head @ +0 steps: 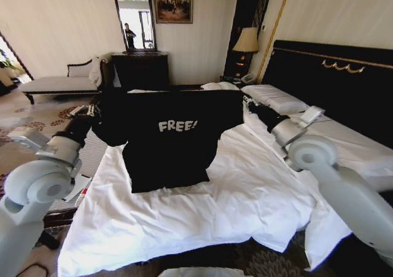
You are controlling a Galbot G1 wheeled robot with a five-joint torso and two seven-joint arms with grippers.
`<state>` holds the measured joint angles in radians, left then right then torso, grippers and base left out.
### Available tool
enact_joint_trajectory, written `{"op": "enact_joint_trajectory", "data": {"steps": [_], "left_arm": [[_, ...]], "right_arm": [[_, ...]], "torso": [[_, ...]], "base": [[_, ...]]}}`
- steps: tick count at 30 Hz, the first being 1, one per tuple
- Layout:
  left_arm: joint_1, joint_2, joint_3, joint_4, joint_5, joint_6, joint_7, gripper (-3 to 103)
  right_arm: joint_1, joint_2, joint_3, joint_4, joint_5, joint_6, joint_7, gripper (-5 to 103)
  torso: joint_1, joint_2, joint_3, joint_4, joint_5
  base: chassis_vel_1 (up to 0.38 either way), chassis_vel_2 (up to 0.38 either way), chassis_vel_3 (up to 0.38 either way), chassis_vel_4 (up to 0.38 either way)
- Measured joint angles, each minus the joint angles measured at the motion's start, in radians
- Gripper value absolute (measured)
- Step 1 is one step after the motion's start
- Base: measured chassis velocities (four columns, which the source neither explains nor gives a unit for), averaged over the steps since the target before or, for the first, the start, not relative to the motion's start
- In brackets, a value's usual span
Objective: Fold the clothes on the bed.
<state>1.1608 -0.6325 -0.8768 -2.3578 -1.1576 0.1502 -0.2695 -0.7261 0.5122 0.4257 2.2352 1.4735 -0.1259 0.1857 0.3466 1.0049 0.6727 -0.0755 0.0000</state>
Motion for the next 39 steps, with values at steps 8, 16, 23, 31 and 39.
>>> {"op": "enact_joint_trajectory", "data": {"steps": [8, 16, 23, 31, 39], "left_arm": [[0.016, 0.043, -0.215, -0.105, -0.186, -0.030, 0.010, 0], [0.088, 0.031, -0.400, -0.149, -0.284, -0.039, 0.013, 0], [0.155, 0.006, -0.480, -0.148, -0.309, -0.069, 0.054, 0], [0.207, -0.024, -0.505, -0.145, -0.310, -0.072, 0.072, 0], [0.220, 0.011, -0.383, -0.143, -0.295, -0.066, 0.045, 0]], "right_arm": [[-0.107, -0.129, 0.239, 0.151, 0.136, 0.024, 0.011, 0], [-0.361, -0.204, 0.662, 0.274, 0.284, 0.030, 0.024, 0], [-0.747, -0.224, 1.187, 0.275, 0.386, 0.027, 0.028, 0], [-0.837, -0.187, 1.222, 0.271, 0.345, 0.014, 0.028, 0], [-0.822, -0.202, 1.069, 0.267, 0.326, -0.018, 0.041, 0]], "torso": [[0.000, 0.000, 0.000, 0.0003, 0.0000], [0.000, 0.000, 0.000, 0.0004, -0.0002], [0.000, 0.000, 0.000, -0.0001, 0.0001], [0.000, 0.000, 0.000, 0.0004, 0.0000], [0.000, 0.000, 0.000, 0.0001, 0.0000]], "base": [[0.000, 0.000, 0.000, 0.000], [0.000, 0.000, 0.000, 0.000], [0.000, 0.000, 0.000, 0.000], [0.000, 0.000, 0.000, 0.000], [0.000, 0.000, 0.000, 0.000]]}}
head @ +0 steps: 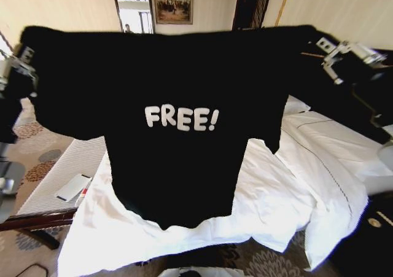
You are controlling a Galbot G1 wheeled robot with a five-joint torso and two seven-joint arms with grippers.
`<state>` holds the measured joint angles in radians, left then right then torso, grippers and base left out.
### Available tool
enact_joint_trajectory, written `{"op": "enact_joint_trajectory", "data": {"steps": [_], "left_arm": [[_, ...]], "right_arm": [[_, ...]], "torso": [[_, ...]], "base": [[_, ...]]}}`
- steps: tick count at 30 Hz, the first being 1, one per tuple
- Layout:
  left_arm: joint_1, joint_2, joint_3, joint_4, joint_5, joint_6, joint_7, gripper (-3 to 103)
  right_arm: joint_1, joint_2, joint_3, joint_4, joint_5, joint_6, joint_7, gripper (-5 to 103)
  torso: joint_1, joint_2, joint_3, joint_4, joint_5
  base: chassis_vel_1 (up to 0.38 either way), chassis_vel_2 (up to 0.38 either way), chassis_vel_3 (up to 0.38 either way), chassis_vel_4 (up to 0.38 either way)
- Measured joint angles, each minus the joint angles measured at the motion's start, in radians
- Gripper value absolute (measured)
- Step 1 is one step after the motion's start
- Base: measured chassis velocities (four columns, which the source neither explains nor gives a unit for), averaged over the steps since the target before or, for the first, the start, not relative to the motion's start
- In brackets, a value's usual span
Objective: Fold the clothes on the bed.
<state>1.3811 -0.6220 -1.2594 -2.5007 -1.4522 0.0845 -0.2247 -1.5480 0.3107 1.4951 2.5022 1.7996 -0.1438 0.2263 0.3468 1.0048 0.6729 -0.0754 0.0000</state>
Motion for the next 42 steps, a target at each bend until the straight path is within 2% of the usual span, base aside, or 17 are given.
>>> {"op": "enact_joint_trajectory", "data": {"steps": [1, 5, 8, 10, 14, 16, 19, 26, 30, 36, 40, 42], "left_arm": [[0.000, 0.000, 0.000, 0.000, 0.000, 0.000, 0.000, 0], [-0.016, 0.070, 0.010, 0.000, -0.083, 0.011, -0.048, 0], [-0.021, 0.089, 0.005, 0.000, -0.101, 0.011, -0.066, 0], [-0.021, 0.092, 0.029, 0.000, -0.096, 0.010, -0.084, 0], [-0.017, 0.096, 0.070, 0.001, -0.045, 0.004, -0.088, 0], [-0.024, 0.106, 0.073, 0.001, -0.046, 0.002, -0.088, 0], [-0.039, 0.113, 0.073, 0.000, -0.070, 0.002, -0.088, 0], [-0.074, 0.098, 0.071, 0.000, -0.105, 0.008, -0.091, 0], [-0.082, 0.079, 0.023, 0.000, -0.113, -0.028, -0.032, 0], [-0.073, 0.052, 0.000, 0.001, -0.126, -0.063, 0.028, 0], [-0.050, 0.011, -0.002, 0.001, -0.121, -0.090, 0.107, 0], [-0.042, 0.001, -0.006, 0.001, -0.122, -0.091, 0.123, 0]], "right_arm": [[0.000, 0.000, 0.000, 0.000, 0.000, 0.000, 0.000, 0], [0.003, -0.046, -0.034, -0.001, 0.010, -0.018, 0.024, 0], [0.014, -0.059, -0.048, -0.001, 0.013, -0.024, 0.024, 0], [0.055, -0.060, -0.105, -0.001, 0.004, -0.027, 0.025, 0], [0.106, -0.061, -0.197, -0.001, -0.037, -0.028, 0.026, 0], [0.128, -0.063, -0.231, -0.002, -0.059, -0.029, 0.025, 0], [0.138, -0.062, -0.238, -0.002, -0.062, -0.030, 0.024, 0], [0.069, -0.014, -0.162, -0.002, -0.070, -0.032, 0.021, 0], [0.052, -0.002, -0.095, -0.002, -0.072, 0.007, -0.046, 0], [0.010, 0.016, -0.030, -0.002, -0.072, 0.031, -0.095, 0], [-0.094, 0.056, 0.082, -0.002, -0.089, 0.052, -0.139, 0], [-0.121, 0.069, 0.108, -0.002, -0.091, 0.056, -0.148, 0]], "torso": [[0.000, 0.000, 0.000, 0.0000, 0.0000], [0.000, 0.000, 0.000, 0.0001, 0.0000], [0.000, 0.000, 0.000, 0.0000, 0.0000], [0.000, 0.000, 0.000, 0.0001, 0.0000], [0.000, 0.000, 0.000, 0.0001, -0.0002], [0.000, 0.000, 0.000, 0.0002, -0.0002], [0.000, 0.000, 0.000, 0.0001, 0.0000], [0.000, 0.000, 0.000, 0.0000, 0.0000], [0.000, 0.000, 0.000, 0.0001, 0.0000], [0.000, 0.000, 0.000, 0.0003, -0.0001], [0.000, 0.000, 0.000, 0.0001, 0.0000], [0.000, 0.000, 0.000, 0.0000, 0.0000]], "base": [[0.000, 0.000, 0.000, 0.000], [0.000, 0.000, 0.000, 0.000], [0.000, 0.000, 0.000, 0.000], [0.000, 0.000, 0.000, 0.000], [0.000, 0.000, 0.000, 0.000], [0.000, 0.000, 0.000, 0.000], [0.000, 0.000, 0.000, 0.000], [0.000, 0.000, 0.000, 0.000], [0.000, 0.000, 0.000, 0.000], [0.000, 0.000, 0.000, 0.000], [0.000, 0.000, 0.000, 0.000], [0.000, 0.000, 0.000, 0.000]]}}
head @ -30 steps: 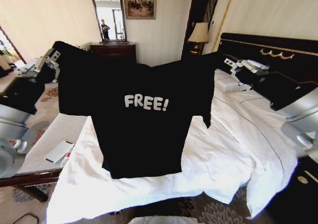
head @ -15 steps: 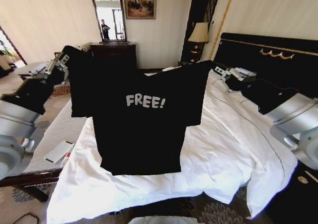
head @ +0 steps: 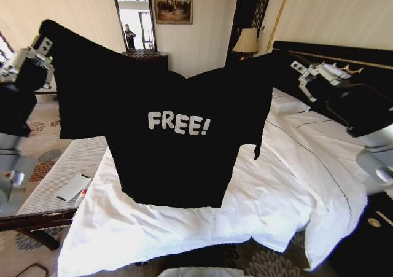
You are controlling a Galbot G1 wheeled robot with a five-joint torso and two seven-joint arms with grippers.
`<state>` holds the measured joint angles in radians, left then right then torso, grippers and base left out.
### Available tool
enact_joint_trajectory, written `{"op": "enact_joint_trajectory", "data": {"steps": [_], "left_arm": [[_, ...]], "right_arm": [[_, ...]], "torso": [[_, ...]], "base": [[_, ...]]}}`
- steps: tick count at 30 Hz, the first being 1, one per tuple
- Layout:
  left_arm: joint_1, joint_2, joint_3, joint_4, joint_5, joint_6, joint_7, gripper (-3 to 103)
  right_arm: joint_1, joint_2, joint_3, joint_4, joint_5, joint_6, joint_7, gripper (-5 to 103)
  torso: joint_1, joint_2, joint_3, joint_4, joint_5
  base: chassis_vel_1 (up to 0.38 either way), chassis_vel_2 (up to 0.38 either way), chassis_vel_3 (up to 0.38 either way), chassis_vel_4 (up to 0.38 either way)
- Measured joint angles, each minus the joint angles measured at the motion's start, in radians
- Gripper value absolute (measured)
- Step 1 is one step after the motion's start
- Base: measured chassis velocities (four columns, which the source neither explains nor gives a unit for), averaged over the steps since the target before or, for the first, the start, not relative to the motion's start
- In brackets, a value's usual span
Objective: Fold the clothes on the bed.
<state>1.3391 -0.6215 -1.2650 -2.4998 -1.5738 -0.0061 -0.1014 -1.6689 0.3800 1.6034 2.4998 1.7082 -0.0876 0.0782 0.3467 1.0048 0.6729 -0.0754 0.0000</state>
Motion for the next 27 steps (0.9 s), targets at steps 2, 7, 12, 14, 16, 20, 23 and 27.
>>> {"op": "enact_joint_trajectory", "data": {"steps": [2, 7, 12, 14, 16, 20, 23, 27], "left_arm": [[0.011, -0.015, -0.006, 0.000, -0.001, 0.003, 0.018, 0], [0.014, -0.034, 0.016, 0.000, 0.020, 0.022, -0.010, 0], [-0.037, -0.037, 0.143, 0.000, 0.105, 0.052, -0.056, 0], [-0.055, -0.029, 0.169, 0.000, 0.118, 0.055, -0.058, 0], [-0.083, -0.009, 0.196, 0.000, 0.131, 0.056, -0.055, 0], [-0.123, 0.019, 0.223, 0.007, 0.137, 0.054, -0.039, 0], [-0.195, 0.050, 0.270, 0.060, 0.138, 0.052, -0.039, 0], [-0.300, 0.100, 0.325, 0.139, 0.121, 0.054, -0.036, 0]], "right_arm": [[-0.051, 0.030, 0.037, 0.000, -0.010, 0.005, -0.018, 0], [-0.114, 0.090, 0.032, 0.000, -0.093, 0.025, -0.046, 0], [-0.055, 0.097, -0.106, 0.000, -0.143, 0.021, -0.045, 0], [-0.031, 0.085, -0.137, 0.000, -0.156, 0.017, -0.044, 0], [0.012, 0.049, -0.168, -0.001, -0.155, 0.012, -0.037, 0], [0.087, -0.024, -0.205, -0.009, -0.129, 0.010, -0.027, 0], [0.237, -0.112, -0.321, -0.091, -0.114, 0.010, -0.014, 0], [0.401, -0.206, -0.469, -0.186, -0.113, 0.013, -0.021, 0]], "torso": [[0.000, 0.000, 0.000, 0.0001, 0.0000], [0.000, 0.000, 0.000, -0.0002, 0.0000], [0.000, 0.000, 0.000, 0.0000, 0.0002], [0.000, 0.000, 0.000, 0.0000, 0.0001], [0.000, 0.000, 0.000, 0.0000, 0.0002], [0.000, 0.000, 0.000, 0.0003, 0.0000], [0.000, 0.000, 0.000, 0.0002, -0.0002], [0.000, 0.000, 0.000, 0.0005, -0.0002]], "base": [[0.000, 0.000, 0.000, 0.000], [0.000, 0.000, 0.000, 0.000], [0.000, 0.000, 0.000, 0.000], [0.000, 0.000, 0.000, 0.000], [0.000, 0.000, 0.000, 0.000], [0.000, 0.000, 0.000, 0.000], [0.000, 0.000, 0.000, 0.000], [0.000, 0.000, 0.000, 0.000]]}}
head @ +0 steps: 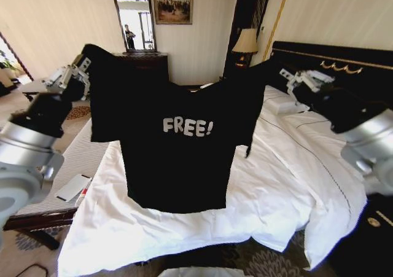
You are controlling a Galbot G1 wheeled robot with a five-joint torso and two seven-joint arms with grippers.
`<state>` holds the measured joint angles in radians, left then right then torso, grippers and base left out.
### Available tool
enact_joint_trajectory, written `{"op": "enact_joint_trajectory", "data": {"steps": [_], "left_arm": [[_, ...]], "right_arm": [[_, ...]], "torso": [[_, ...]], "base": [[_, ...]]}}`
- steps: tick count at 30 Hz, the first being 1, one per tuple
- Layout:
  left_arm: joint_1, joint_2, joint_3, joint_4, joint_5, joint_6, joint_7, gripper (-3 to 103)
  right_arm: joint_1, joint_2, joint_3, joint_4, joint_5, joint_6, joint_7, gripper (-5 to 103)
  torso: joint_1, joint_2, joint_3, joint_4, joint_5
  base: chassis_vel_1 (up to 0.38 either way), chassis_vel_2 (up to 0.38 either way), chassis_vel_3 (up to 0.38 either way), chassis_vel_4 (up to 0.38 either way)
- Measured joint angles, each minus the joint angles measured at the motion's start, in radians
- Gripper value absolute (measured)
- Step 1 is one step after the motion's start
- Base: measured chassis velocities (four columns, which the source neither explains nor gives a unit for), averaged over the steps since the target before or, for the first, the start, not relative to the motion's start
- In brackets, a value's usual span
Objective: Fold the clothes on the bed.
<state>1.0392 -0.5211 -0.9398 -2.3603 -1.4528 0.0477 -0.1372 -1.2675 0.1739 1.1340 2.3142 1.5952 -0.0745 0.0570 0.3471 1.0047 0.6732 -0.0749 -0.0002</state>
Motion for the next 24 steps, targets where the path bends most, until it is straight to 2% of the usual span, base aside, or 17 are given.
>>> {"op": "enact_joint_trajectory", "data": {"steps": [5, 12, 16, 19, 22, 24], "left_arm": [[-0.072, 0.048, 0.013, 0.070, -0.030, 0.001, 0.014, 0], [-0.074, 0.079, -0.028, 0.071, -0.063, -0.016, 0.035, 0], [-0.030, 0.075, -0.057, 0.043, -0.044, -0.028, 0.036, 0], [0.015, 0.054, -0.088, 0.018, -0.042, -0.008, 0.010, 0], [0.033, 0.045, -0.109, 0.003, -0.045, 0.005, -0.002, 0], [0.047, 0.039, -0.134, -0.018, -0.056, 0.019, -0.022, 0]], "right_arm": [[0.022, -0.048, -0.013, -0.041, -0.003, 0.005, -0.020, 0], [0.033, -0.045, 0.006, -0.037, 0.007, 0.011, -0.024, 0], [0.031, -0.030, 0.019, -0.027, -0.005, 0.023, -0.022, 0], [0.008, -0.007, 0.035, -0.013, -0.011, 0.025, 0.011, 0], [-0.032, 0.016, 0.079, 0.006, -0.009, 0.025, 0.040, 0], [-0.113, 0.053, 0.175, 0.037, -0.006, 0.024, 0.054, 0]], "torso": [[0.000, 0.000, 0.000, -0.0007, 0.0004], [0.000, 0.000, 0.000, -0.0002, 0.0000], [0.000, 0.000, 0.000, -0.0004, 0.0003], [0.000, 0.000, 0.000, -0.0004, 0.0002], [0.000, 0.000, 0.000, 0.0000, 0.0002], [0.000, 0.000, 0.000, -0.0001, -0.0003]], "base": [[0.000, 0.000, 0.000, 0.000], [0.000, 0.000, 0.000, 0.000], [0.000, 0.000, 0.000, 0.000], [0.000, 0.000, 0.000, 0.000], [0.000, 0.000, 0.000, 0.000], [0.000, 0.000, 0.000, 0.000]]}}
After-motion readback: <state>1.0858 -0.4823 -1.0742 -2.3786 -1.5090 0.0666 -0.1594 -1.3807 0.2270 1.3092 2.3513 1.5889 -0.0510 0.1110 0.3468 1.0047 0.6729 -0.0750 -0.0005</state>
